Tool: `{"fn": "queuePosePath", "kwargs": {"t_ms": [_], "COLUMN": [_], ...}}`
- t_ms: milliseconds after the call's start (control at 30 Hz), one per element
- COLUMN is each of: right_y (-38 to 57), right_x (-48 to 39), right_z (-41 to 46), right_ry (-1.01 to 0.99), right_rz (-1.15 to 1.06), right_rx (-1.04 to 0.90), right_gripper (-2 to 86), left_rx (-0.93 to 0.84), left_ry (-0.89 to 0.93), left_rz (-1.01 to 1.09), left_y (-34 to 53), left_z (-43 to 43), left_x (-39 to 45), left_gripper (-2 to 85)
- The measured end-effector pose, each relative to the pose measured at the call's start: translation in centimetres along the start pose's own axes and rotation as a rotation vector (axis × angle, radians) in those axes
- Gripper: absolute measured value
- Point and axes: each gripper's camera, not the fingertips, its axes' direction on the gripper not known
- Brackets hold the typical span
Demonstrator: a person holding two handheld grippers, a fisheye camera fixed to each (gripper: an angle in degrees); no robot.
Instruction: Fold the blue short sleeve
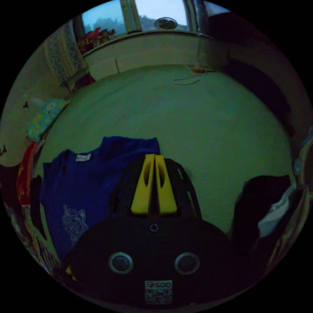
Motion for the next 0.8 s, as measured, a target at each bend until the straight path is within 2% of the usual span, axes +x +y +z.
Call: {"fn": "queuePosePath", "kwargs": {"t_ms": [100, 167, 300, 367, 533, 667, 800], "right_y": [-0.9, -1.0, -1.3, -1.8, -2.8, -4.1, -5.4], "right_x": [-1.1, -2.7, -5.1, -7.0, -10.2, -11.2, -11.9], "right_z": [-3.6, -6.7, -9.1, -9.4, -7.6, -7.6, -8.3], "right_ry": [0.057, 0.118, 0.104, 0.18, 0.2, 0.056, -0.057], "right_rz": [-0.042, -0.155, -0.277, -0.361, -0.587, -0.615, -0.599], "right_rx": [0.007, 0.001, -0.009, 0.015, -0.215, -0.312, -0.334], "right_gripper": [-1.3, -1.2, -1.2, -1.2, -1.2, -1.3, -1.2], "left_rx": [0.001, -0.001, 0.0, 0.001, 0.008, 0.048, 0.095], "left_ry": [-0.004, 0.002, 0.001, -0.004, -0.018, 0.01, 0.001], "left_rz": [0.003, 0.0, 0.0, 0.002, -0.008, 0.025, 0.165], "left_y": [0.2, 0.3, 0.6, 0.8, 1.3, 1.7, 1.8], "left_z": [-0.3, -0.4, -0.9, -1.1, -1.9, -3.0, -4.6], "left_x": [1.1, 1.6, 2.8, 3.2, 4.4, 5.1, 6.9], "left_gripper": [-0.6, -0.5, -0.5, -0.5, -0.5, -0.5, -0.6]}}
